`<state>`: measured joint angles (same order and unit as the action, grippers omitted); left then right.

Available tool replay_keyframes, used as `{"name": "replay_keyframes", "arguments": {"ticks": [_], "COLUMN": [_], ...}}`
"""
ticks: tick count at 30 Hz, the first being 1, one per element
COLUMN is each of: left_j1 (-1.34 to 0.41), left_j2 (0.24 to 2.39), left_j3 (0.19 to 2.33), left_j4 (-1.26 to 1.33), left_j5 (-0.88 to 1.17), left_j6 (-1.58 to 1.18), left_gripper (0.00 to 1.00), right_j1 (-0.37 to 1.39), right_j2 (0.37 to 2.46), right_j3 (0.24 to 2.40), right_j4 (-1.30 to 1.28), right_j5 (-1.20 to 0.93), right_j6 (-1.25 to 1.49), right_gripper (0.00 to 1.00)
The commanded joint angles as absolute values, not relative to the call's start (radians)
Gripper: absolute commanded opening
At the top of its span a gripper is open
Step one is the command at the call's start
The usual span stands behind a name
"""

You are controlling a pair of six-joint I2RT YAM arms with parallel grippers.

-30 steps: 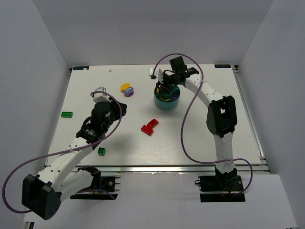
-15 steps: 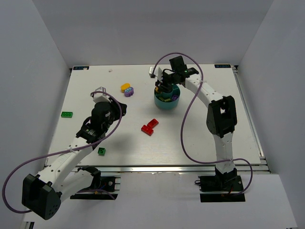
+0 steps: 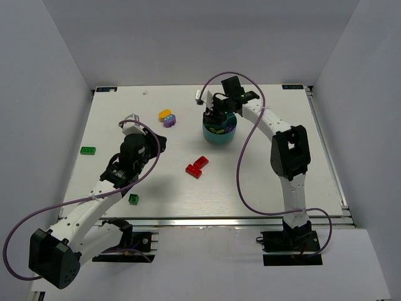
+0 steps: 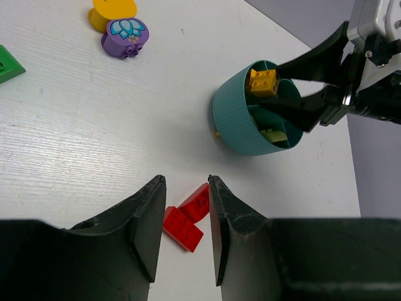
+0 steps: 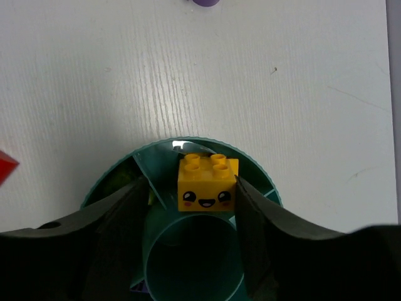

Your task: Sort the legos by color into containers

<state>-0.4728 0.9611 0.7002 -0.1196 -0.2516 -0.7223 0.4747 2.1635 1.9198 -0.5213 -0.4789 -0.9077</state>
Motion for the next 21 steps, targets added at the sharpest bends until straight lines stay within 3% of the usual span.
{"name": "replay_keyframes", "arguments": {"ticks": [1, 4, 7, 16, 21], "left_j1": [-0.466, -0.465, -0.465, -0.463, -0.462], "left_j2": [0.959, 0.962, 0.966, 0.976, 0.996], "left_j3": [0.706, 0.71, 0.716, 0.726, 0.732], "left_j4": [-0.115, -0.114, -0.112, -0.095, -0.078], "left_j5": [-0.258, -0.258, -0.258, -0.253, -0.247], "left_j6": [-0.723, -0.721, -0.718, -0.718, -0.719], "left_gripper": [0.44, 0.44, 0.44, 0.44, 0.44], "right_j1": [0.482, 0.482, 0.48, 0.445, 0.422], "right_j2": [2.164, 2.163, 2.158, 2.077, 2.054], "right_j3": [1.91, 1.919, 1.954, 2.037, 2.031], "right_j4": [-0.508, -0.511, -0.522, -0.46, -0.425], "right_j5": [-0.479, -0.483, -0.5, -0.555, -0.546], "right_j6": [-0.908, -0.9, -0.879, -0.7, -0.629], "right_gripper": [0.64, 0.77, 0.8, 0.75, 0.6]}}
